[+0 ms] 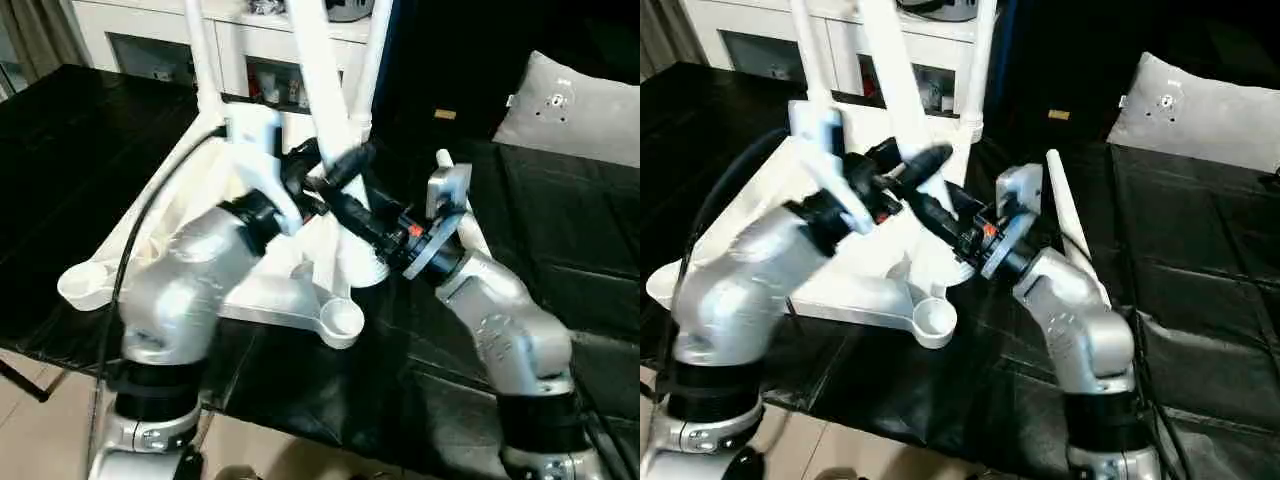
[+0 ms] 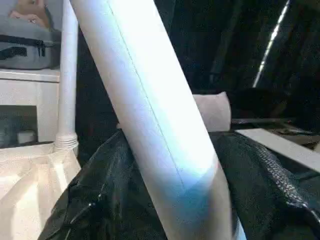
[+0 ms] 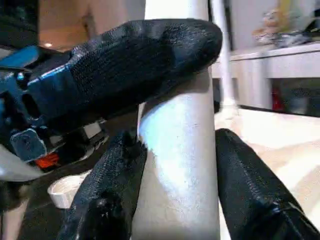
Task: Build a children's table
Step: Pick table leg
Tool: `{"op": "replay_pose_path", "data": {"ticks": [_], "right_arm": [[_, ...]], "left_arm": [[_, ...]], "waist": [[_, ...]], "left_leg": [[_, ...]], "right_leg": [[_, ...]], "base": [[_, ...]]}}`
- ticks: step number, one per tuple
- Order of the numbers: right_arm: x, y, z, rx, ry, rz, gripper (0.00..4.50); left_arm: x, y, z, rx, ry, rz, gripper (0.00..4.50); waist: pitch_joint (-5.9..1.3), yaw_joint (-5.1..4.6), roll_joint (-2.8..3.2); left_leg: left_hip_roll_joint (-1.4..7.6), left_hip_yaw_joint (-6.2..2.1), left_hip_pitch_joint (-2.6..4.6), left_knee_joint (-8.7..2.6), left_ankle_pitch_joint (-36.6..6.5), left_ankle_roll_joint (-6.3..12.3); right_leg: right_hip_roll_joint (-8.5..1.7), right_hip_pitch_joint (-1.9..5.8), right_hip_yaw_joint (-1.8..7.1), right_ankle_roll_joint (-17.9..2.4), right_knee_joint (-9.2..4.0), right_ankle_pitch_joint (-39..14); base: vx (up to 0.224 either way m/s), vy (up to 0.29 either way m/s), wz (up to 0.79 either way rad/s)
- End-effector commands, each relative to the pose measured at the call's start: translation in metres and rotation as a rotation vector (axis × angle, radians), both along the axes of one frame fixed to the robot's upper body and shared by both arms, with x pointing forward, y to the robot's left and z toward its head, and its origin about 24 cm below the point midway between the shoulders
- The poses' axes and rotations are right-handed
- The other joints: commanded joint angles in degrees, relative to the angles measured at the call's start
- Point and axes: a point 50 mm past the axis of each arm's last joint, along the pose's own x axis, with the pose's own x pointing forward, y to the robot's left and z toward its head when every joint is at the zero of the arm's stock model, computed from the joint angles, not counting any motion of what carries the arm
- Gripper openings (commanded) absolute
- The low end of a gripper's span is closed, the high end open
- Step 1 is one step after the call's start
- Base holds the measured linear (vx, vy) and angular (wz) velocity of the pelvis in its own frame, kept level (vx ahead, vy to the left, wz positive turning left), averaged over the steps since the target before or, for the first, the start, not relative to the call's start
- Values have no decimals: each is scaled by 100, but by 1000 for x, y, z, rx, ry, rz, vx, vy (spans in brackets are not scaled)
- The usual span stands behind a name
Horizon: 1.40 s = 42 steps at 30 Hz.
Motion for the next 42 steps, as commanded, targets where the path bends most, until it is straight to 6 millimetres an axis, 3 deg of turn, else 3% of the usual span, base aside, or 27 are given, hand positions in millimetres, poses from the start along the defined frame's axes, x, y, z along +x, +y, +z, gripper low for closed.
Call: {"op": "replay_pose_path", "data": {"ticks": [1, 5, 6, 9, 13, 17, 19, 20, 21, 26, 27, 29, 30, 32, 42], "right_arm": [[0, -2, -2, -10, -28, -65, 186], [-5, 1, -4, -10, -37, -87, 186], [-5, 1, -5, -15, -40, -88, 186], [-7, 4, -9, -28, -52, -95, 186], [-6, 4, -10, -31, -57, -111, 186], [-5, 6, -11, -60, -67, -109, 186], [-5, 7, -12, -65, -73, -108, 186], [-6, 7, -12, -66, -79, -106, 186], [-6, 7, -12, -66, -80, -106, 186], [-7, 8, -15, -83, -88, -93, 186], [-7, 8, -16, -92, -88, -92, 186], [-7, 8, -16, -95, -88, -92, 186], [-7, 8, -18, -117, -95, -86, 186], [-8, 9, -20, -129, -97, -87, 186], [-6, 12, -22, -160, -111, -71, 186]], "left_arm": [[1, 0, -3, 19, -31, 49, 270], [3, 1, -1, -38, -45, 96, 270], [3, 1, -1, -50, -40, 101, 270], [3, -1, -2, -86, -51, 105, 270], [4, -2, -2, -70, -65, 111, 270], [2, -6, -6, -71, -44, 72, 270], [3, -8, -8, -76, -32, 59, 270], [2, -11, -9, -83, -19, 39, 270], [2, -11, -9, -83, -19, 38, 270], [-1, -13, -5, -194, 34, -30, 270], [-1, -13, -2, -233, 35, -51, 270], [-1, -13, 0, -244, 35, -57, 270], [-3, -15, 2, -250, 17, -89, 270], [-6, -18, 2, -223, 0, -130, 270], [-6, -20, 0, -181, 12, -155, 270]], "waist": [[-408, -34, 64], [-392, -91, 74], [-379, -117, 44], [-377, -120, 55], [-377, -119, 57], [-385, -118, 99], [-385, -123, 80], [-386, -116, 110], [-385, -123, 91], [-383, -112, 90], [-381, -109, 116], [-381, -118, 94], [-377, -114, 129], [-387, -112, 98], [-385, -122, 108]], "left_leg": [[194, 41, -96, -435, 32, 27], [197, 35, -104, -450, -188, 52], [193, 44, -109, -454, -251, 79], [188, 48, -107, -447, -299, 117], [204, 40, -91, -455, -341, 136], [206, 38, -89, -448, -297, 124], [198, 44, -96, -442, -273, 133], [200, 43, -89, -441, -274, 139], [202, 41, -94, -444, -281, 146], [196, 50, -99, -440, -308, 144], [196, 45, -97, -437, -326, 138], [192, 46, -101, -438, -351, 151], [190, 42, -99, -442, -359, 163], [189, 48, -97, -434, -338, 185], [193, 55, -93, -432, -288, 215]], "right_leg": [[-477, 455, 312, -600, -375, -793], [-484, 471, 308, -698, -399, -968], [-482, 470, 309, -667, -423, -1127], [-477, 448, 311, -586, -451, -1400], [-478, 431, 313, -590, -445, -1394], [-485, 431, 317, -696, -418, -1166], [-479, 440, 319, -712, -416, -1093], [-484, 437, 318, -723, -415, -1093], [-476, 440, 317, -730, -415, -1078], [-485, 446, 316, -770, -422, -1127], [-483, 437, 315, -794, -417, -1138], [-472, 449, 312, -789, -423, -1135], [-467, 445, 308, -764, -429, -1174], [-474, 451, 311, -746, -428, -1160], [-465, 449, 312, -766, -422, -1146]], "base": [[0, 0, 0], [0, 0, 0], [0, 0, 0], [0, 0, 0], [0, 0, 0], [0, 0, 0], [0, 0, 0], [0, 0, 0], [0, 0, 0], [0, 0, 0], [0, 0, 0], [0, 0, 0], [0, 0, 0], [0, 0, 0], [0, 0, 0]]}}
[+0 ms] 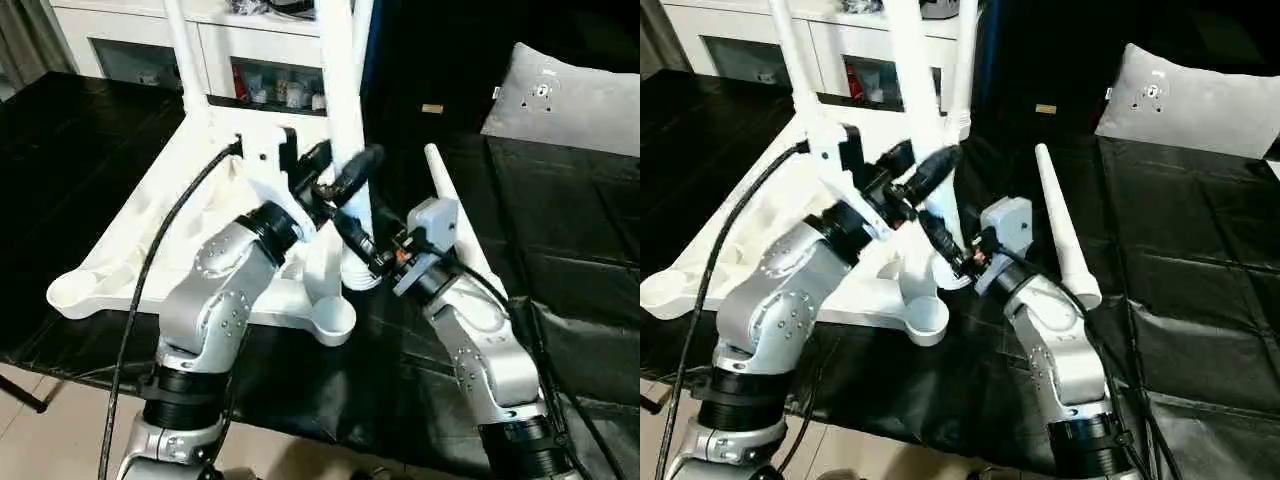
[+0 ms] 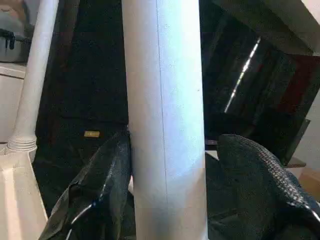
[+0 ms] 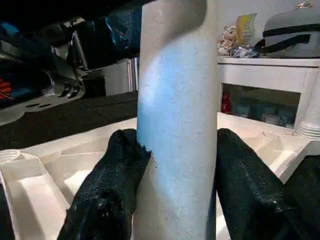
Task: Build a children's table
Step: Pick table leg
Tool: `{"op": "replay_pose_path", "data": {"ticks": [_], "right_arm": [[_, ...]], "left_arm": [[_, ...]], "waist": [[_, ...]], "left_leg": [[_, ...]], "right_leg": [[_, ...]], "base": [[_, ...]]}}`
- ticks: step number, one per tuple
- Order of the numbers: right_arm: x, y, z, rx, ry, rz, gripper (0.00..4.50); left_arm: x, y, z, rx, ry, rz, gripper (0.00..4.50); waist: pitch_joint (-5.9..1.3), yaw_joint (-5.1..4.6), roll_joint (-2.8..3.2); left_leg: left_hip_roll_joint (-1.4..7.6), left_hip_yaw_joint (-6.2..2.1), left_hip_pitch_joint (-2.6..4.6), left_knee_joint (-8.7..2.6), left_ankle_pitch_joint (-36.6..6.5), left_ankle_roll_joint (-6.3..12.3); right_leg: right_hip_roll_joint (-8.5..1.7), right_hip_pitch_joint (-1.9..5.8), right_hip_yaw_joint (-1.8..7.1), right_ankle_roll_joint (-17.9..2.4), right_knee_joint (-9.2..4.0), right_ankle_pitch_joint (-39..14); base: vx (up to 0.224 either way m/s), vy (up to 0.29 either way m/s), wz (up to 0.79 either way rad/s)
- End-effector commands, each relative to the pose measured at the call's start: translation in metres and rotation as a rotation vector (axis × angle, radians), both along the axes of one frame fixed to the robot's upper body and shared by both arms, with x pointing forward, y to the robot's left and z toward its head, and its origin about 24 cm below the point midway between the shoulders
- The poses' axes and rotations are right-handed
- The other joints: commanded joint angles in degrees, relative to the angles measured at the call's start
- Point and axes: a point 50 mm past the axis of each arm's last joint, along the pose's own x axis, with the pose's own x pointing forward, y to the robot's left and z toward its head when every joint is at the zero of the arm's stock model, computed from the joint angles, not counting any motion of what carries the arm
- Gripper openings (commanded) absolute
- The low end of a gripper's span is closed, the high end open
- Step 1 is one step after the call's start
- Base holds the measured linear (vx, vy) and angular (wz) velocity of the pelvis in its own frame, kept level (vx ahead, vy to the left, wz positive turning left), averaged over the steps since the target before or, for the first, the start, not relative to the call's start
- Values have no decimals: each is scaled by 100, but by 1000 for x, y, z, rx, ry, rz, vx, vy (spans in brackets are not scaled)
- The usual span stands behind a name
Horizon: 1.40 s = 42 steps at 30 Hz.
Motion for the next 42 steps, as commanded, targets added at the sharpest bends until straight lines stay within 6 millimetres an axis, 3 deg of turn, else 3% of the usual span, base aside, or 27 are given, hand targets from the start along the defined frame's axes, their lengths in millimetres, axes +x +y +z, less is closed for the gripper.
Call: {"op": "replay_pose_path", "data": {"ticks": [1, 6, 7, 10, 17, 20, 27, 35, 39, 42], "right_arm": [[1, 7, 1, -30, -15, 34, 186], [0, 8, 1, -50, -34, 41, 186], [0, 9, 1, -46, -34, 46, 186], [-1, 14, 1, -45, -38, 59, 186], [-1, 15, 4, -32, -54, 59, 186], [-1, 15, 5, -29, -59, 59, 186], [-1, 15, 6, -29, -67, 62, 185], [-1, 15, 6, -29, -68, 63, 184], [-1, 15, 4, -35, -65, 62, 184], [-2, 15, 4, -38, -64, 61, 184]], "left_arm": [[-3, -9, 7, -3, -33, -50, 270], [-2, -8, 10, -119, -38, -64, 270], [-2, -7, 11, -146, -58, -67, 270], [0, -6, 7, -208, -129, -53, 270], [-1, -9, 7, -333, -151, -64, 270], [-2, -10, 4, -340, -183, -60, 236], [-1, -13, 0, -298, -242, -35, 198], [2, -13, -4, -243, -277, -7, 198], [4, -12, -5, -99, -361, 46, 198], [7, -10, -5, 12, -426, 100, 198]], "waist": [[-391, -13, 79], [-388, -13, 71], [-392, -15, 46], [-389, -10, 72], [-391, -19, 84], [-387, -25, 82], [-390, -34, 106], [-397, -29, 108], [-402, -45, 130], [-405, -37, 146]], "left_leg": [[192, 45, -95, -435, -287, 216], [192, 50, -100, -437, -356, 217], [190, 52, -103, -435, -360, 223], [182, 48, -106, -444, -369, 280], [210, 49, -97, -447, -449, 251], [197, 57, -103, -447, -460, 293], [220, 48, -90, -459, -499, 256], [216, 50, -91, -452, -472, 262], [223, 38, -83, -459, -472, 289], [221, 33, -87, -456, -457, 266]], "right_leg": [[-469, 449, 310, -728, -413, -1180], [-470, 450, 310, -726, -436, -1244], [-473, 457, 310, -718, -436, -1246], [-475, 450, 311, -636, -470, -1367], [-488, 457, 322, -760, -443, -1207], [-478, 459, 323, -720, -461, -1252], [-482, 449, 325, -693, -455, -1272], [-489, 462, 332, -718, -442, -1180], [-485, 455, 327, -622, -452, -1203], [-483, 449, 325, -659, -449, -1120]], "base": [[0, 0, 0], [0, 0, 0], [0, 0, 0], [0, 0, 0], [0, 0, 0], [0, 0, 0], [0, 0, 0], [0, 0, 0], [0, 0, 0], [0, 0, 0]]}}
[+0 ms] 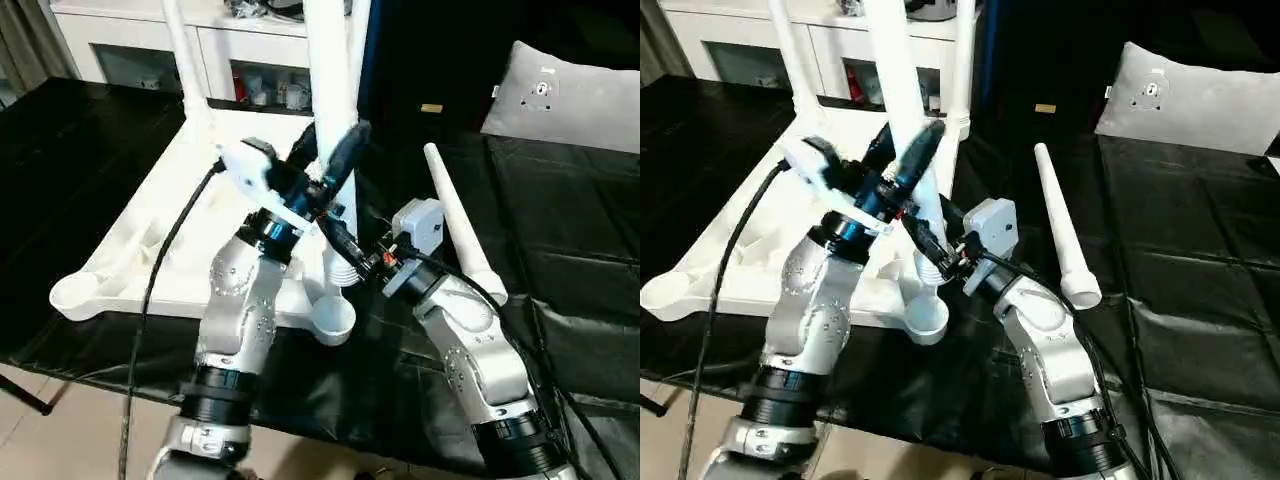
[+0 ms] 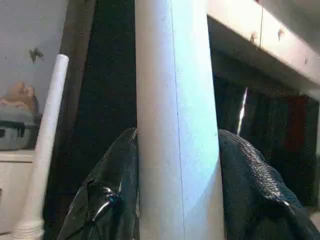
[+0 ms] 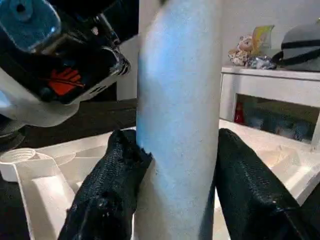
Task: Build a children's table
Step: Pick table leg
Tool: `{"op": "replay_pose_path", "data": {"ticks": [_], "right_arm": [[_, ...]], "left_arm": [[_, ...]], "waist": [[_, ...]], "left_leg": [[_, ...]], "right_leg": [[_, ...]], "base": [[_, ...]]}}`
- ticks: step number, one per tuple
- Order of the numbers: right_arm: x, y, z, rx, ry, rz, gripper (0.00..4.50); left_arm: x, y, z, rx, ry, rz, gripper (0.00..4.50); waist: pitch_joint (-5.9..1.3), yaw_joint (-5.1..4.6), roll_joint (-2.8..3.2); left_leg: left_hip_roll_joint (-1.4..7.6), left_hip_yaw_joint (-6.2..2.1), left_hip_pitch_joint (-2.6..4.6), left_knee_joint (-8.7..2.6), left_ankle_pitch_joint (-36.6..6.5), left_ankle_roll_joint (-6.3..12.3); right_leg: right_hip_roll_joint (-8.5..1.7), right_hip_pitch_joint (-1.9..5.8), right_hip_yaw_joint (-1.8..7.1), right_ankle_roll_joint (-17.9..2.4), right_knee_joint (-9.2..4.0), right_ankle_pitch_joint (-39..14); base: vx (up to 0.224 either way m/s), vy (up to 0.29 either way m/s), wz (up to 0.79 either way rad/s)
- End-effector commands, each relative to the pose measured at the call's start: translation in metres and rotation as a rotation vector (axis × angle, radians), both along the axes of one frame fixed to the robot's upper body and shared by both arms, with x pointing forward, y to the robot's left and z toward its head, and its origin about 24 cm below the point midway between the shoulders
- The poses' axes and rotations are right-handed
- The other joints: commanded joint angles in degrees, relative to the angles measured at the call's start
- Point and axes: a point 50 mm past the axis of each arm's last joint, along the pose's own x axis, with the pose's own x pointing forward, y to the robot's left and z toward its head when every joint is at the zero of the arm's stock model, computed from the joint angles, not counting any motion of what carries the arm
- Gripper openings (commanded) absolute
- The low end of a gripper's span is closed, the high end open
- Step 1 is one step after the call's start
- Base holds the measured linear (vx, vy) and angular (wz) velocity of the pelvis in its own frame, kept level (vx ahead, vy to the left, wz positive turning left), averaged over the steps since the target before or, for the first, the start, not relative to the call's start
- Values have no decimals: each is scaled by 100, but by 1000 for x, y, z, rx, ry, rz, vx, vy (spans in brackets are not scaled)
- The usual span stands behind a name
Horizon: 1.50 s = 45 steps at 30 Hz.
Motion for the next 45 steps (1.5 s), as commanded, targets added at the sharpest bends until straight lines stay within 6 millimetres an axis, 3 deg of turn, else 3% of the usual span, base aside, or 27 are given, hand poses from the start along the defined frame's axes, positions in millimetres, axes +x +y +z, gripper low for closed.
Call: {"op": "replay_pose_path", "data": {"ticks": [1, 5, 12, 14, 17, 18, 19, 20, 22, 29, 43, 45], "right_arm": [[-1, 3, 4, -16, -21, 14, 184], [-1, 1, 3, -23, -16, 9, 184], [-1, 1, 1, -34, -12, 10, 184], [-1, 1, 1, -37, -12, 10, 184], [0, 0, 1, -41, -13, 3, 184], [0, 0, 1, -43, -13, 0, 184], [1, -1, 1, -44, -13, 0, 184], [1, -1, 2, -46, -14, 0, 184], [4, -2, 4, -52, -18, 4, 184], [9, -4, 11, -77, -28, -14, 184], [11, -6, 8, -87, 7, -47, 184], [12, -7, 8, -76, 18, -57, 240]], "left_arm": [[2, -6, 5, 82, -56, 25, 198], [7, 3, 9, 114, -102, 133, 185], [9, 2, 4, 143, -93, 149, 181], [11, 2, 3, 116, -63, 139, 181], [19, 4, 1, -44, 120, 91, 181], [21, 4, 1, -80, 173, 69, 180], [22, 4, 0, -90, 188, 63, 180], [23, 4, 2, -85, 188, 61, 180], [25, 3, 6, -43, 158, 69, 179], [28, 7, 11, -29, 190, 105, 179], [31, 15, 10, -28, 218, 145, 179], [31, 15, 10, -27, 219, 143, 179]], "waist": [[-395, -31, 55], [-406, -16, 49], [-402, -21, 61], [-401, -21, 70], [-406, -12, 68], [-402, -19, 16], [-404, -10, 29], [-404, -3, 41], [-406, -16, -27], [-413, -33, -21], [-414, -37, 5], [-414, -33, 6]], "left_leg": [[223, 32, -80, -456, -457, 247], [216, 36, -89, -443, -370, 238], [214, 45, -88, -444, -474, 233], [219, 43, -88, -445, -485, 219], [207, 57, -83, -426, -446, 181], [196, 71, -90, -426, -455, 184], [191, 65, -89, -421, -440, 184], [189, 64, -89, -422, -433, 204], [180, 78, -101, -418, -342, 313], [181, 82, -101, -404, -171, 389], [178, 74, -100, -412, -223, 335], [178, 76, -100, -410, -235, 340]], "right_leg": [[-486, 455, 329, -671, -430, -1101], [-498, 466, 332, -727, -409, -951], [-507, 456, 333, -752, -426, -1148], [-504, 452, 333, -765, -422, -1156], [-500, 450, 335, -870, -400, -1041], [-492, 452, 330, -899, -411, -1096], [-492, 455, 327, -904, -396, -1116], [-493, 453, 326, -892, -410, -1154], [-478, 452, 322, -768, -444, -1244], [-481, 454, 318, -736, -420, -1161], [-471, 456, 313, -731, -420, -1174], [-474, 455, 315, -738, -426, -1184]], "base": [[0, 0, 0], [0, 0, 0], [0, 0, 0], [0, 0, 0], [0, 0, 0], [0, 0, 0], [0, 0, 0], [0, 0, 0], [0, 0, 0], [0, 0, 0], [0, 0, 0], [0, 0, 0]]}}
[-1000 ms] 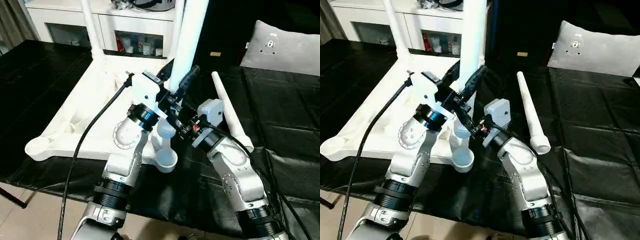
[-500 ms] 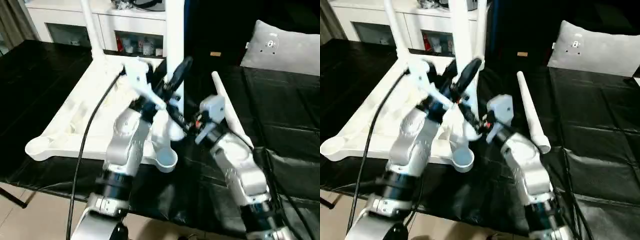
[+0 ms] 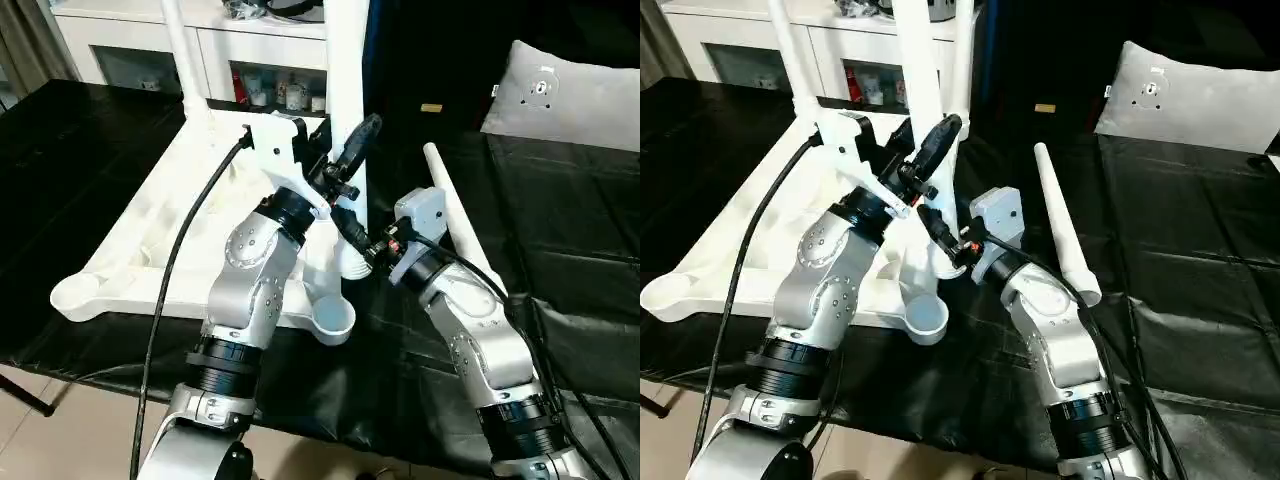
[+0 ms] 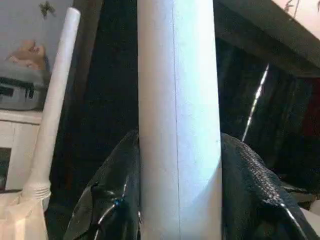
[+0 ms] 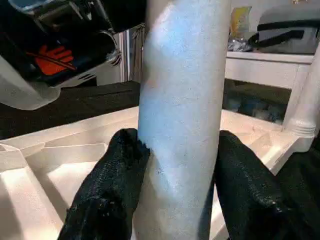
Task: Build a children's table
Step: Pick table leg
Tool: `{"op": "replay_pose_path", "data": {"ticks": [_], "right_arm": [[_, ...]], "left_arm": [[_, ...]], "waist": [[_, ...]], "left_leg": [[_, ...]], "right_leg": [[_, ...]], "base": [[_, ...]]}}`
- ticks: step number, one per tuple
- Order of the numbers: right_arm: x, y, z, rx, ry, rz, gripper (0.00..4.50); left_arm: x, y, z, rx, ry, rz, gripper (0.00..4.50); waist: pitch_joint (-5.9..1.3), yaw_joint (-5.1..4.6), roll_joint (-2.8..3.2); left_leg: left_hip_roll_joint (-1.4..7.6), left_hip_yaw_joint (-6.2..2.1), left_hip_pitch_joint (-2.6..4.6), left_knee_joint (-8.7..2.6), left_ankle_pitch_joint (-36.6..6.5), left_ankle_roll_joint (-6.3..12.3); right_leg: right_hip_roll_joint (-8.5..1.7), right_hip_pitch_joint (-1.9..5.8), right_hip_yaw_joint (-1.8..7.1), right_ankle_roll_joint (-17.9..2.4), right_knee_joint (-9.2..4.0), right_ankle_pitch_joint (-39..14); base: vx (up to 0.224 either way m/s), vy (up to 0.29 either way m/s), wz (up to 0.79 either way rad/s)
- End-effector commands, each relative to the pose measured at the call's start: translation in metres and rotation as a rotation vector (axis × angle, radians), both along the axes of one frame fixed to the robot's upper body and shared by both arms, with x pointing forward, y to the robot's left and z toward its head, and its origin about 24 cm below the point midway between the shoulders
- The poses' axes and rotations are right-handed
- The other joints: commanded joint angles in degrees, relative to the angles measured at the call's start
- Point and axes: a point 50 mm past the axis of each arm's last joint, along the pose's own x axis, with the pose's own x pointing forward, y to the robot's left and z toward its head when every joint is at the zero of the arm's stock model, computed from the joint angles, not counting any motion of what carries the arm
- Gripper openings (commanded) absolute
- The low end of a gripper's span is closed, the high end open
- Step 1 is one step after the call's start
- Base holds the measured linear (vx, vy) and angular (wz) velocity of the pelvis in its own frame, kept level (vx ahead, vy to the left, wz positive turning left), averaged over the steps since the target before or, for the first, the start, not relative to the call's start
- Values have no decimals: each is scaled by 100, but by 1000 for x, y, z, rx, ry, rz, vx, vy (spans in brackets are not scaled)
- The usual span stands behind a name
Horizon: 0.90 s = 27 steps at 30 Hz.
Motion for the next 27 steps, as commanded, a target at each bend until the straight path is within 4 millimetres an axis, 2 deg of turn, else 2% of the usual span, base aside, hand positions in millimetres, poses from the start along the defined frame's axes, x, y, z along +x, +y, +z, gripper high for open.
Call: {"op": "replay_pose_path", "data": {"ticks": [1, 5, 9, 11, 12, 14, 16, 17, 18, 21, 22, 23, 25, 26, 27], "right_arm": [[-2, 1, 8, -8, -36, 16, 240], [-1, -2, 10, -15, -43, 21, 285], [-1, -6, 12, -28, -47, 32, 320], [0, -8, 13, -33, -51, 35, 326], [-1, -11, 15, -35, -54, 43, 352], [-2, -14, 17, -36, -55, 49, 352], [-2, -17, 18, -34, -54, 54, 374], [-3, -18, 18, -32, -54, 56, 388], [-3, -21, 20, -24, -51, 52, 388], [0, -33, 25, 10, -39, 8, 419], [1, -36, 26, 18, -33, -7, 419], [1, -36, 26, 18, -33, -7, 439], [4, -43, 31, 49, -21, -46, 446], [7, -50, 36, 84, -1, -78, 446], [9, -53, 38, 92, 5, -85, 446]], "left_arm": [[7, 20, 4, 0, 6, 114, 179], [9, 22, 6, 6, 4, 116, 179], [10, 27, 7, 19, 4, 126, 179], [11, 29, 7, 22, 5, 129, 179], [12, 31, 8, 25, 6, 134, 179], [12, 33, 8, 27, 7, 137, 179], [13, 34, 8, 33, 9, 140, 179], [13, 34, 8, 37, 10, 140, 179], [13, 36, 7, 46, 11, 139, 179], [14, 41, 9, 74, 14, 123, 179], [14, 42, 10, 79, 15, 114, 179], [14, 42, 10, 79, 15, 114, 179], [15, 44, 13, 87, 16, 85, 179], [15, 46, 17, 86, 18, 49, 179], [15, 46, 19, 81, 21, 36, 179]], "waist": [[-406, -24, -18], [-403, -69, -22], [-408, -101, -13], [-410, -100, -15], [-410, -97, -12], [-412, -101, -19], [-411, -99, -23], [-409, -103, -1], [-408, -109, -10], [-409, -119, 25], [-406, -122, 18], [-403, -130, 36], [-411, -110, 68], [-419, -119, 48], [-425, -104, 61]], "left_leg": [[177, 64, -95, -409, -260, 306], [161, 56, -106, -411, -302, 278], [162, 56, -98, -401, -246, 308], [167, 60, -98, -400, -229, 339], [162, 58, -104, -399, -219, 344], [157, 56, -112, -393, -178, 363], [155, 59, -113, -391, -193, 386], [156, 59, -110, -390, -211, 382], [156, 60, -113, -391, -218, 380], [149, 53, -99, -391, -248, 357], [149, 56, -96, -393, -263, 344], [149, 55, -93, -396, -287, 325], [144, 45, -94, -396, -243, 289], [144, 44, -95, -392, -206, 291], [135, 43, -87, -390, -160, 278]], "right_leg": [[-471, 456, 312, -731, -433, -1200], [-462, 479, 300, -684, -433, -1244], [-452, 460, 300, -689, -431, -1215], [-459, 459, 303, -734, -423, -1158], [-459, 467, 299, -753, -419, -1141], [-457, 475, 301, -764, -414, -1086], [-461, 483, 300, -753, -422, -1122], [-458, 474, 297, -746, -431, -1160], [-458, 474, 297, -739, -429, -1172], [-451, 464, 293, -743, -443, -1250], [-448, 462, 293, -741, -447, -1268], [-441, 462, 291, -756, -447, -1267], [-445, 469, 289, -785, -427, -1194], [-439, 477, 292, -806, -421, -1093], [-445, 479, 290, -853, -406, -1026]], "base": [[0, 0, 0], [0, 0, 0], [0, 0, 0], [0, 0, 0], [0, 0, 0], [0, 0, 0], [0, 0, 0], [0, 0, 0], [0, 0, 0], [0, 0, 0], [0, 0, 0], [0, 0, 0], [0, 0, 0], [0, 0, 0], [0, 0, 0]]}}
